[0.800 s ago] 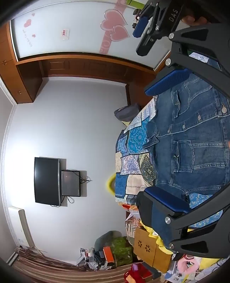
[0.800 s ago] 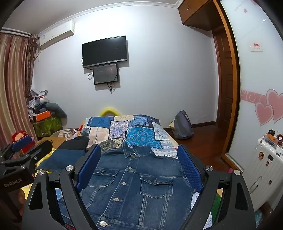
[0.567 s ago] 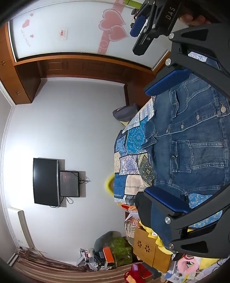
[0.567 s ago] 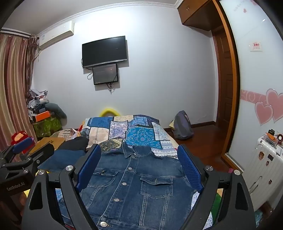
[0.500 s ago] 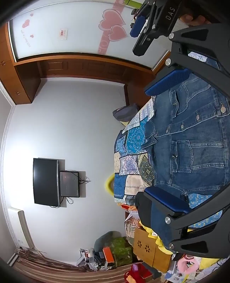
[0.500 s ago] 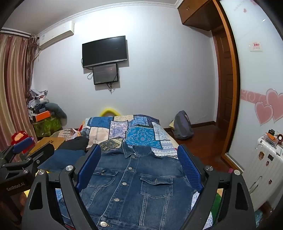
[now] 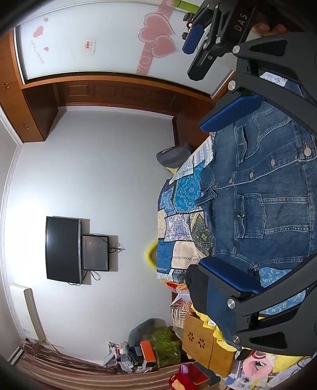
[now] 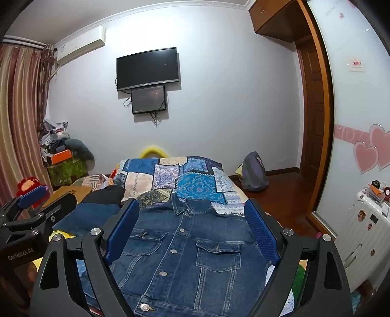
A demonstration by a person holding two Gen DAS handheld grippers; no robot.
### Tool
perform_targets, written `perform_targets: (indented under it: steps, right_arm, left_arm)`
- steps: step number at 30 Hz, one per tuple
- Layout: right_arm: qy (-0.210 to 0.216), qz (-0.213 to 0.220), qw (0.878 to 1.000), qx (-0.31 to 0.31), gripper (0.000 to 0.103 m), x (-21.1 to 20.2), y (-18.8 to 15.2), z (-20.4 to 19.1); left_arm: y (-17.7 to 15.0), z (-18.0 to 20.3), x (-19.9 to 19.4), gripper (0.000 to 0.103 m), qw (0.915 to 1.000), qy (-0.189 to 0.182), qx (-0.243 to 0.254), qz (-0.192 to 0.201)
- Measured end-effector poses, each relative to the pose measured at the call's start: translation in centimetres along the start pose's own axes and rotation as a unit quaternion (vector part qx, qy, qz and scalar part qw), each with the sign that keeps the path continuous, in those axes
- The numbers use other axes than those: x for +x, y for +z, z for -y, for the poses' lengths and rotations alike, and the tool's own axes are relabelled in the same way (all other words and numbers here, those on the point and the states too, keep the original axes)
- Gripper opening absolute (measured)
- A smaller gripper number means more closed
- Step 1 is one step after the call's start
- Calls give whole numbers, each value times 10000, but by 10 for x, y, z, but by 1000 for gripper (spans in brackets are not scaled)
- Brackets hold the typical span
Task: Fold large clothes
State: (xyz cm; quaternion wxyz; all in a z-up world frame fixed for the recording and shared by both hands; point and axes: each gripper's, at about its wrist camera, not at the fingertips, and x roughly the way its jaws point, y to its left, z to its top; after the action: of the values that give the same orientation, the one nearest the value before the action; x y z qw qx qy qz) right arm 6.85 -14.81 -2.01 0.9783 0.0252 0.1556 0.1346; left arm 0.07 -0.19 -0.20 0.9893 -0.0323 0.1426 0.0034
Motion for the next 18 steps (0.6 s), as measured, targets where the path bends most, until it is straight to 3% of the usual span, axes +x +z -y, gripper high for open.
perform_targets:
  steps: [18]
  right_arm:
    - [18,-2,10000,-50,86,1,1,0]
  left_arm:
    - [0,-6,3,103,10000,31,-55,-30]
